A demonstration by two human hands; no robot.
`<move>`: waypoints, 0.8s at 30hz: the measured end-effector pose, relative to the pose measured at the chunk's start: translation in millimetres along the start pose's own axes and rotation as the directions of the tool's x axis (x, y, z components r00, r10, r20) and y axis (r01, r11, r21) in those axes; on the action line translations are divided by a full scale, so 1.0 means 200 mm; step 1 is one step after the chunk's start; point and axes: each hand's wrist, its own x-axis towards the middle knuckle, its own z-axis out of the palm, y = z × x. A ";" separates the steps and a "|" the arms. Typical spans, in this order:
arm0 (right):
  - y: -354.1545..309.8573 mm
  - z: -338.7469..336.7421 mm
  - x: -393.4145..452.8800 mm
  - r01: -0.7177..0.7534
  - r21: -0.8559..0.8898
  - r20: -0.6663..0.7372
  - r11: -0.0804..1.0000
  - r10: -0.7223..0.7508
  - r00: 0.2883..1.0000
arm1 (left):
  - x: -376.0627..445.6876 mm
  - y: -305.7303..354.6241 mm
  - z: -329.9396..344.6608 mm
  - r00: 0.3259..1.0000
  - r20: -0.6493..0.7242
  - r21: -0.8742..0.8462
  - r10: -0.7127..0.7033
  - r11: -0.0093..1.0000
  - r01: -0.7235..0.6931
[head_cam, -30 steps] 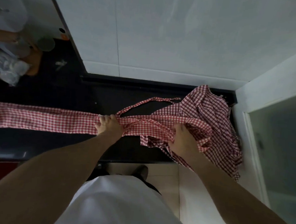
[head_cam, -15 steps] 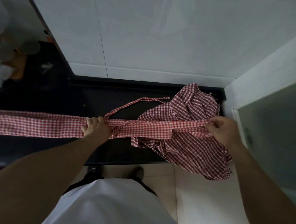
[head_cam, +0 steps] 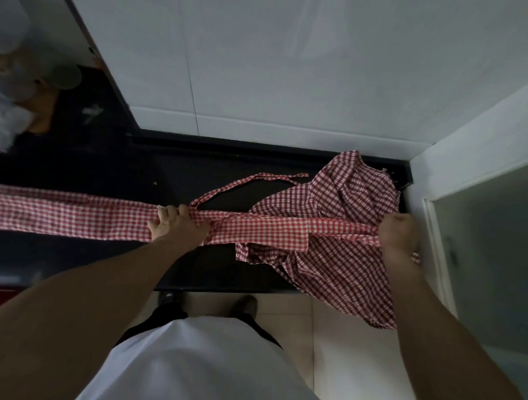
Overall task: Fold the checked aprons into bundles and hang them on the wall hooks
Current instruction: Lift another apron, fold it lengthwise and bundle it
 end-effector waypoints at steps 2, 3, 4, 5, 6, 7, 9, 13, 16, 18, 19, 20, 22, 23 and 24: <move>-0.07 0.03 -0.06 0.038 -0.027 -0.150 0.999 -0.041 0.988 | -0.01 0.01 0.00 1.000 -0.009 0.011 -0.003 1.000 0.003; -0.11 0.06 -0.13 0.088 -0.016 -0.193 0.996 -0.089 0.977 | -0.01 0.01 0.00 1.000 -0.011 0.015 -0.006 1.000 0.006; -0.15 0.10 -0.21 0.170 -0.010 -0.218 0.985 -0.168 0.961 | -0.01 0.01 0.00 1.000 -0.008 0.019 -0.012 1.000 0.012; -0.19 0.15 -0.30 0.314 -0.005 -0.229 0.949 -0.307 0.924 | -0.01 0.02 0.00 1.000 -0.005 0.024 -0.017 1.000 0.017; -0.23 0.20 -0.41 0.492 0.008 -0.207 0.871 -0.480 0.853 | -0.01 0.02 0.00 1.000 -0.004 0.028 -0.020 0.999 0.021; -0.25 0.27 -0.50 0.651 0.037 -0.139 0.758 -0.641 0.755 | -0.01 0.02 0.00 1.000 -0.006 0.030 -0.020 0.999 0.020; -0.26 0.42 -0.66 0.825 0.088 0.137 0.558 -0.827 0.545 | -0.02 0.02 0.00 1.000 -0.022 0.034 -0.010 0.999 0.011; -0.24 0.69 -0.86 0.940 0.043 0.652 0.337 -0.723 0.230 | -0.02 0.01 -0.01 1.000 -0.004 0.067 -0.004 0.998 0.004; -0.13 0.77 -0.83 0.956 -0.139 0.818 0.258 -0.514 0.258 | -0.01 -0.02 -0.01 1.000 0.007 0.068 0.000 0.998 -0.001; -0.07 0.75 -0.77 0.937 -0.249 0.815 0.244 -0.470 0.339 | 0.00 -0.04 -0.01 1.000 0.009 0.055 0.020 0.998 -0.020; -0.06 0.72 -0.73 0.923 -0.294 0.803 0.247 -0.461 0.379 | 0.01 -0.06 -0.01 1.000 0.010 0.046 0.025 0.999 -0.026; -0.04 0.69 -0.69 0.914 -0.337 0.793 0.227 -0.454 0.406 | 0.01 -0.07 -0.02 1.000 0.010 0.041 0.027 0.999 -0.028; -0.01 0.61 -0.61 0.894 -0.415 0.773 0.170 -0.452 0.445 | 0.03 -0.07 -0.02 0.999 0.015 0.045 0.033 0.998 -0.033; 0.00 0.57 -0.58 0.882 -0.436 0.748 0.181 -0.472 0.467 | 0.03 -0.08 -0.02 0.999 0.016 0.046 0.034 0.998 -0.034; 0.01 0.53 -0.55 0.872 -0.439 0.717 0.218 -0.499 0.486 | 0.03 -0.07 -0.02 0.999 0.015 0.046 0.032 0.998 -0.032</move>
